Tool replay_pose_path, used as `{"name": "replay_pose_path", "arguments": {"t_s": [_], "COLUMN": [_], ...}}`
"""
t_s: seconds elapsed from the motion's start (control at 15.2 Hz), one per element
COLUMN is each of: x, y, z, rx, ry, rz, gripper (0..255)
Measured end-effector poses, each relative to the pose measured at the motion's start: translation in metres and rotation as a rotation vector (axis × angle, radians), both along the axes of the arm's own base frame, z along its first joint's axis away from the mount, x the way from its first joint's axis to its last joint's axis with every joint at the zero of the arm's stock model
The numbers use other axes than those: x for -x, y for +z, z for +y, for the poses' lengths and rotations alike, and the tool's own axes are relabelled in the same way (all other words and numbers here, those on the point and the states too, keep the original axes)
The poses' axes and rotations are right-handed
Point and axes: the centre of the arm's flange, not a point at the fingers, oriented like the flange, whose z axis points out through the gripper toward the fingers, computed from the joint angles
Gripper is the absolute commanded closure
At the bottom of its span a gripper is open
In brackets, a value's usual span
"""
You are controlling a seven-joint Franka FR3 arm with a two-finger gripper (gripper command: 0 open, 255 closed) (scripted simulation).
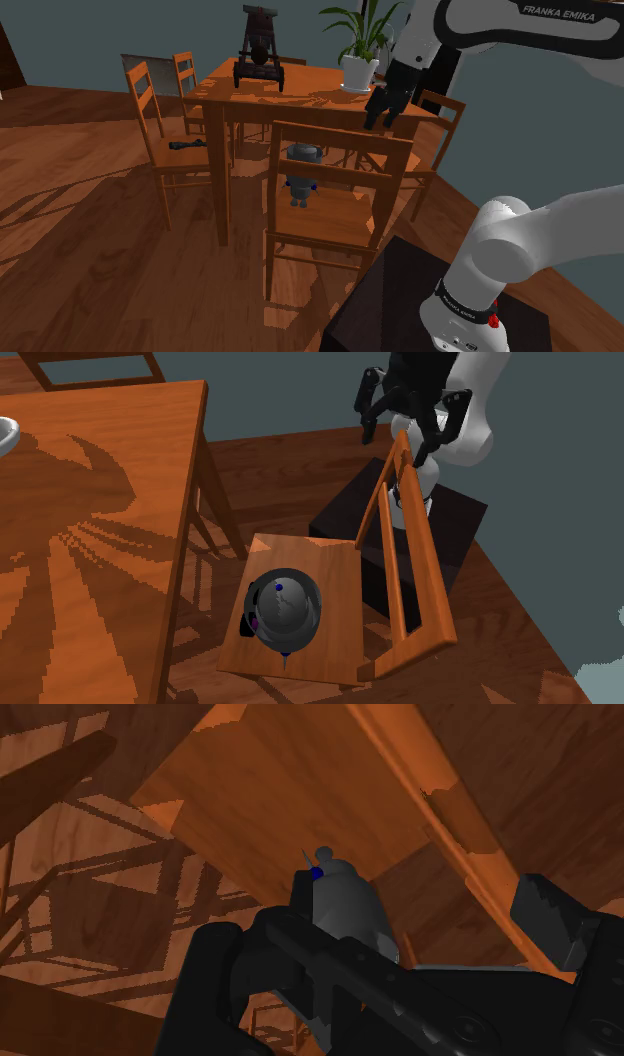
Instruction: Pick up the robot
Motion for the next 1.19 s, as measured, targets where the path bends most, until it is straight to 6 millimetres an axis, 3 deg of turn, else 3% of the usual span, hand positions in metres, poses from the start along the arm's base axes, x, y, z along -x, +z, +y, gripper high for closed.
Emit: {"name": "replay_pose_path", "arguments": {"t_s": [0.2,1.19], "x": [-0.015,-0.205], "y": [-0.002,-0.059], "z": [-0.003,-0.033], "rx": [-0.006,-0.074], "ry": [-0.001,-0.019], "rz": [0.003,0.038], "gripper": [0,0]}}
